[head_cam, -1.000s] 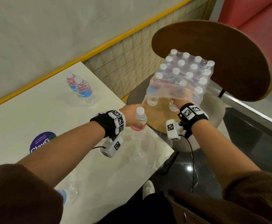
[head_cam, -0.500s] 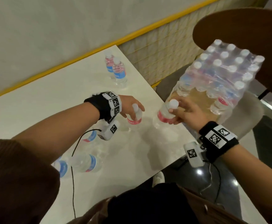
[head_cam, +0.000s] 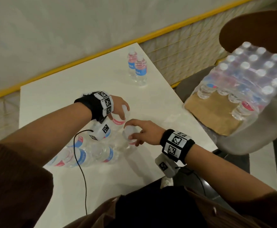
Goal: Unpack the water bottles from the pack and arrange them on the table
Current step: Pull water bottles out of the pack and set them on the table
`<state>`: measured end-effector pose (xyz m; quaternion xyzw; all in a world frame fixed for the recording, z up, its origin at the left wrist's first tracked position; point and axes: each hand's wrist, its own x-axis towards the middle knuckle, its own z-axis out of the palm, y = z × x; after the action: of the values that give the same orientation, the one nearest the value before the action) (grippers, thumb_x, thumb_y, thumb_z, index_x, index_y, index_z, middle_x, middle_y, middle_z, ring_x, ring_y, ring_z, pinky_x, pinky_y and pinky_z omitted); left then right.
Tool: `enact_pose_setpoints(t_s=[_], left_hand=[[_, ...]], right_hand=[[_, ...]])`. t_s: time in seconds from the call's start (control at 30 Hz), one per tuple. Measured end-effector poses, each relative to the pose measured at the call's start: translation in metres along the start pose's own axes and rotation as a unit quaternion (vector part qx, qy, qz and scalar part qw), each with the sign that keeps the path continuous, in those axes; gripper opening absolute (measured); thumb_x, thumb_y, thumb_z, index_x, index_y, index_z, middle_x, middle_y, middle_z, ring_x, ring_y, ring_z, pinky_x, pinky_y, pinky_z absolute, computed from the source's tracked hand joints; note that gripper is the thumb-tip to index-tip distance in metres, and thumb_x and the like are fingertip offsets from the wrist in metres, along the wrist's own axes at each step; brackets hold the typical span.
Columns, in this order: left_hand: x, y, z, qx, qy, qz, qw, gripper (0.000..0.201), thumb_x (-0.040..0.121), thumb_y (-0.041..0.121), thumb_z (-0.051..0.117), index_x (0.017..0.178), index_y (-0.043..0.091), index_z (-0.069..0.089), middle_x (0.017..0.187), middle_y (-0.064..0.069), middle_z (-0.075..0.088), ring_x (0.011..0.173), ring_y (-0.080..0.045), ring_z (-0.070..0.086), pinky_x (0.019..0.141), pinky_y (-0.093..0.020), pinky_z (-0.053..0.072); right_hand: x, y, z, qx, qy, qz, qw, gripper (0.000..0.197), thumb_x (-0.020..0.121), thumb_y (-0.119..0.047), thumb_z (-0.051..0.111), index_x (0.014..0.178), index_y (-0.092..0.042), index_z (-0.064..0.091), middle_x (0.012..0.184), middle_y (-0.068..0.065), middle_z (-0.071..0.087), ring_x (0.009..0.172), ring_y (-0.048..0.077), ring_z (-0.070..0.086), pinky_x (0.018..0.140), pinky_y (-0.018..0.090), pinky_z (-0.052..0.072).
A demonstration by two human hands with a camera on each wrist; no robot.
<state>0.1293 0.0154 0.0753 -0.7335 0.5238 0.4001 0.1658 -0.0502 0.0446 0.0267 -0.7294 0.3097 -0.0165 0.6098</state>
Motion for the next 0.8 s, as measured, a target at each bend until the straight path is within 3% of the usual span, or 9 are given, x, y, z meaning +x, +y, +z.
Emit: enact_pose_setpoints(t_s=[0.1,0.17,0.33,0.4,0.47,0.57,0.63,0.73,0.8], left_hand=[[-0.005,-0.012,0.001,-0.016,0.005,-0.013,1.0,0.06,0.083,0.019,0.07,0.137,0.022,0.044,0.134,-0.006,0.047,0.111,-0.027,0.051,0.068,-0.034,0.054],[-0.009,-0.018,0.0,-0.012,0.003,-0.016,1.0,0.059,0.083,0.021,0.069,0.136,0.023,0.044,0.125,-0.005,0.049,0.1,-0.027,0.055,0.064,-0.031,0.053],[-0.02,-0.03,-0.003,0.003,0.014,-0.017,1.0,0.043,0.084,0.016,0.067,0.126,0.022,0.058,0.11,-0.006,0.052,0.098,-0.033,0.065,0.073,-0.035,0.058],[-0.021,-0.032,-0.002,0.005,-0.001,-0.005,1.0,0.044,0.083,0.007,0.068,0.124,0.021,0.06,0.112,-0.006,0.05,0.1,-0.028,0.061,0.063,-0.025,0.058],[-0.022,-0.03,-0.001,0.026,-0.012,0.001,1.0,0.047,0.079,0.0,0.069,0.122,0.019,0.062,0.117,-0.008,0.051,0.098,-0.024,0.058,0.055,-0.021,0.056],[-0.021,-0.023,-0.001,0.073,-0.022,0.01,0.997,0.046,0.079,-0.002,0.069,0.122,0.011,0.063,0.125,-0.012,0.056,0.078,-0.013,0.058,0.042,-0.013,0.048],[-0.019,-0.02,-0.002,0.141,0.004,0.009,0.99,0.039,0.083,0.004,0.068,0.12,0.014,0.063,0.115,-0.008,0.06,0.068,-0.006,0.054,0.04,-0.009,0.043],[-0.018,-0.013,-0.002,0.19,0.041,-0.007,0.981,0.022,0.085,0.013,0.067,0.085,0.029,0.053,0.101,-0.001,0.05,0.069,-0.007,0.049,0.051,-0.01,0.036],[-0.017,-0.006,-0.003,0.233,0.069,-0.012,0.97,0.039,0.085,0.015,0.064,0.066,0.032,0.035,0.096,0.0,0.044,0.079,-0.015,0.045,0.052,-0.016,0.03]], right_hand=[[0.013,-0.004,0.005,-0.01,0.007,-0.005,1.0,0.04,0.087,-0.018,0.064,0.122,-0.031,0.051,0.108,0.012,0.065,0.073,0.029,0.072,0.072,0.039,0.059],[0.018,-0.005,0.006,-0.019,0.015,-0.008,1.0,0.04,0.087,-0.02,0.064,0.122,-0.032,0.05,0.11,0.012,0.065,0.072,0.026,0.072,0.071,0.038,0.059],[0.022,0.001,0.003,-0.092,0.028,0.023,0.995,0.047,0.085,-0.04,0.064,0.128,-0.037,0.045,0.121,0.004,0.053,0.071,0.018,0.07,0.073,0.026,0.053],[0.023,0.002,0.005,-0.085,0.025,0.03,0.996,0.047,0.084,-0.04,0.065,0.128,-0.038,0.046,0.123,0.008,0.055,0.076,0.021,0.071,0.073,0.026,0.056],[0.025,0.0,0.01,-0.067,0.014,0.026,0.997,0.048,0.085,-0.037,0.065,0.129,-0.038,0.046,0.125,0.009,0.052,0.07,0.015,0.069,0.064,0.016,0.053],[0.029,-0.006,0.022,-0.037,-0.006,0.024,0.999,0.053,0.087,-0.034,0.065,0.135,-0.034,0.043,0.128,0.01,0.047,0.058,0.004,0.065,0.052,0.004,0.045],[0.032,-0.01,0.029,-0.03,-0.022,0.025,0.999,0.055,0.087,-0.034,0.065,0.137,-0.032,0.041,0.134,0.012,0.044,0.059,0.005,0.065,0.052,0.004,0.045],[0.03,-0.013,0.036,-0.046,-0.029,0.021,0.998,0.057,0.088,-0.034,0.064,0.139,-0.032,0.039,0.137,0.009,0.044,0.067,0.009,0.065,0.061,0.003,0.046],[0.024,-0.012,0.034,-0.098,-0.025,0.014,0.995,0.059,0.087,-0.037,0.064,0.14,-0.031,0.037,0.139,0.006,0.045,0.09,0.016,0.063,0.085,0.013,0.045]])
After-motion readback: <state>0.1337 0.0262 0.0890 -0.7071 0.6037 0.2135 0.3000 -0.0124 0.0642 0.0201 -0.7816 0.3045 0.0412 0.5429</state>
